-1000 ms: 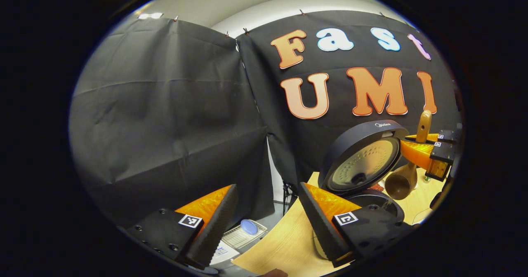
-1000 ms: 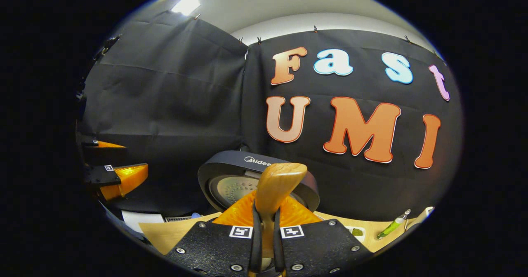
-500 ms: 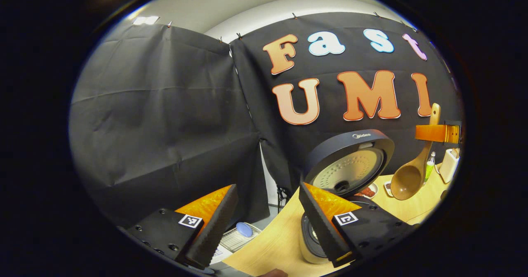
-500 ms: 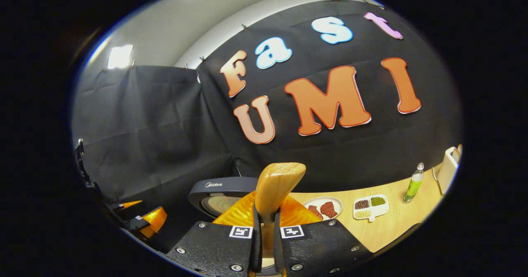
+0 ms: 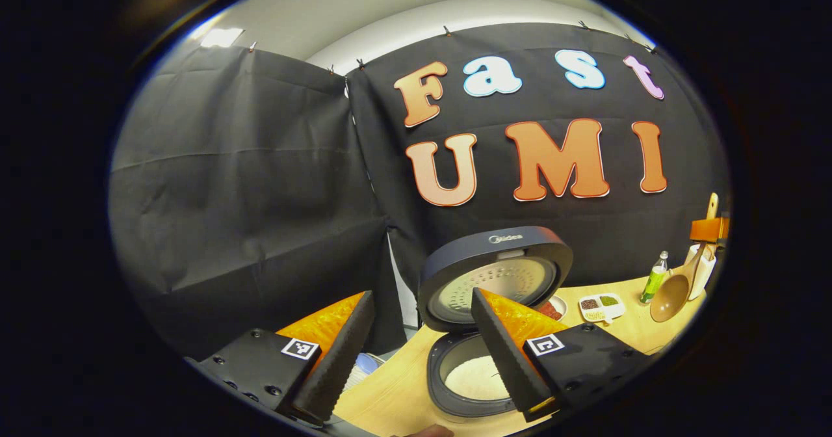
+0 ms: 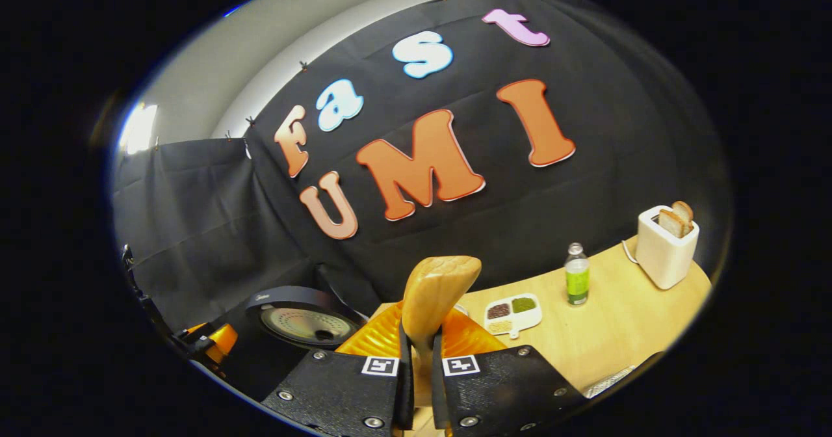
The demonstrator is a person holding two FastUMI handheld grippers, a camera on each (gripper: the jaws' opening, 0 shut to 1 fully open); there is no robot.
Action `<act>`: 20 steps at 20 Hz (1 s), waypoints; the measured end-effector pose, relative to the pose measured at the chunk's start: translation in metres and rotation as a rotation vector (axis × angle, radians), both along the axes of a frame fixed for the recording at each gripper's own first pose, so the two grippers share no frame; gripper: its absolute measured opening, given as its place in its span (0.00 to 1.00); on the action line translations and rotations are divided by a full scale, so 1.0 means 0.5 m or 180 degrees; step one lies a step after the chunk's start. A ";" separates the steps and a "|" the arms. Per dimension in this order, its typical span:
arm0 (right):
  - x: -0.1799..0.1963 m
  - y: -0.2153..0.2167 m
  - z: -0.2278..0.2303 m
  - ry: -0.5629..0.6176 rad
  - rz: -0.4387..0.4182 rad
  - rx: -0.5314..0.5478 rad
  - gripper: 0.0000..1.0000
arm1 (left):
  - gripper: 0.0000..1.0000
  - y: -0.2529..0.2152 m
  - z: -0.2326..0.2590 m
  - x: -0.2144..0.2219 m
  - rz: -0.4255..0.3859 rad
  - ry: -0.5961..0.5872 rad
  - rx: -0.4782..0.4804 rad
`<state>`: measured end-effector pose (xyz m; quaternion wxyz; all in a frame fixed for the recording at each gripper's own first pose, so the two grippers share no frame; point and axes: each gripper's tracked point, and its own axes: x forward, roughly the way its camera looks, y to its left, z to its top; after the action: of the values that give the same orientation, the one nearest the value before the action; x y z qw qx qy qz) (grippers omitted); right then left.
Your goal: Close the left gripper, press the button to open the rice cooker; take a wooden spoon from the chopstick holder with the right hand, scoop a spoonful of rice and pour it into the rice cooker, then put the wooden spoon back into the chopstick holder.
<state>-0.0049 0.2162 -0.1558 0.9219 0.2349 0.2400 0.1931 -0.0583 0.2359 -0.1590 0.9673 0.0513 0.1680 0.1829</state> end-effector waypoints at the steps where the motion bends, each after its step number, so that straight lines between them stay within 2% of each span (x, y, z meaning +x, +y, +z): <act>1: -0.001 -0.031 -0.016 0.0038 -0.0062 -0.0052 0.11 | 0.93 -0.016 0.003 0.005 -0.0026 -0.0005 0.0000; 9: -0.034 -0.275 -0.155 0.0506 -0.0563 -0.0377 0.11 | 0.93 -0.121 0.035 0.034 -0.0181 -0.0005 0.0012; 16: -0.075 -0.384 -0.241 0.0766 -0.0790 -0.0566 0.11 | 0.93 -0.165 0.050 0.054 -0.0249 0.0000 -0.0011; 20: -0.097 -0.407 -0.303 0.0906 -0.0810 -0.0678 0.11 | 0.93 -0.173 0.065 0.066 -0.0270 -0.0013 0.0031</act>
<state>-0.0536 0.0128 -0.3072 0.9153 0.1895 0.3552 0.0135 -0.0253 0.1496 -0.1264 0.9743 0.0627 0.1628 0.1426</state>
